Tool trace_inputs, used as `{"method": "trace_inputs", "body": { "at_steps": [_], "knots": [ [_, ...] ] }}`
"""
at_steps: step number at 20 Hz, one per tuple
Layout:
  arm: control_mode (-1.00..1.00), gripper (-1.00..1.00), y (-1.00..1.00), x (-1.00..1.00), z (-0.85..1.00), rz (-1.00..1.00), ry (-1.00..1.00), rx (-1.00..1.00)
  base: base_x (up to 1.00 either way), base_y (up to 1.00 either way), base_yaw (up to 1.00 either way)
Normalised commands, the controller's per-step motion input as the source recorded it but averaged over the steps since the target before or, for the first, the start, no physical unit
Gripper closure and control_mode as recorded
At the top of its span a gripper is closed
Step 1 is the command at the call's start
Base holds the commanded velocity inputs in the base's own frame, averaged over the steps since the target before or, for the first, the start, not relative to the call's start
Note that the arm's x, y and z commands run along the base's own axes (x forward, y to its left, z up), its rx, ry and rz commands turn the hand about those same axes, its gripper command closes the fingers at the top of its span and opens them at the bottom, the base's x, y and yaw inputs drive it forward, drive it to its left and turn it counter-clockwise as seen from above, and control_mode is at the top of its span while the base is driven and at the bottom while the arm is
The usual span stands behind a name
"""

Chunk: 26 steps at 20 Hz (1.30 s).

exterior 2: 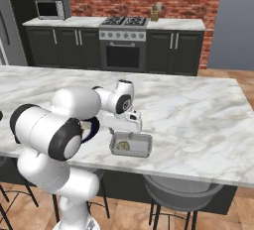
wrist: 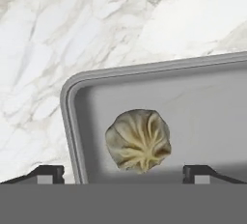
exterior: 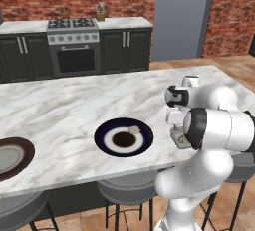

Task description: Place two dumplings into each of the tupperware containers and then place the containers in the fridge.

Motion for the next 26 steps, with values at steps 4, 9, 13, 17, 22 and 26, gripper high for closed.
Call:
{"method": "trace_inputs", "body": {
  "at_steps": [4, 9, 13, 17, 22, 26],
  "knots": [
    [-1.00, -1.00, 0.82, 0.24, 0.27, 0.00, 0.01, 0.00, 0.00, 0.00, 0.00],
    [-1.00, -1.00, 0.90, 0.14, 0.07, 0.00, 0.00, 0.00, 0.00, 0.00, 0.00],
    [-1.00, -1.00, 0.78, 0.15, 0.18, 0.00, 0.00, 0.01, 0.00, 0.00, 0.00],
    [-1.00, -1.00, 0.69, 0.08, -0.03, 0.04, -0.08, 0.00, 0.00, 0.00, 0.00],
    [-1.00, -1.00, 0.31, 0.22, -0.43, 0.10, -0.29, 0.00, 0.00, 0.00, 0.00],
    [-1.00, -1.00, 0.20, 0.26, -0.16, 0.01, -0.07, 0.00, 0.00, 0.00, 0.00]
  ]
}}
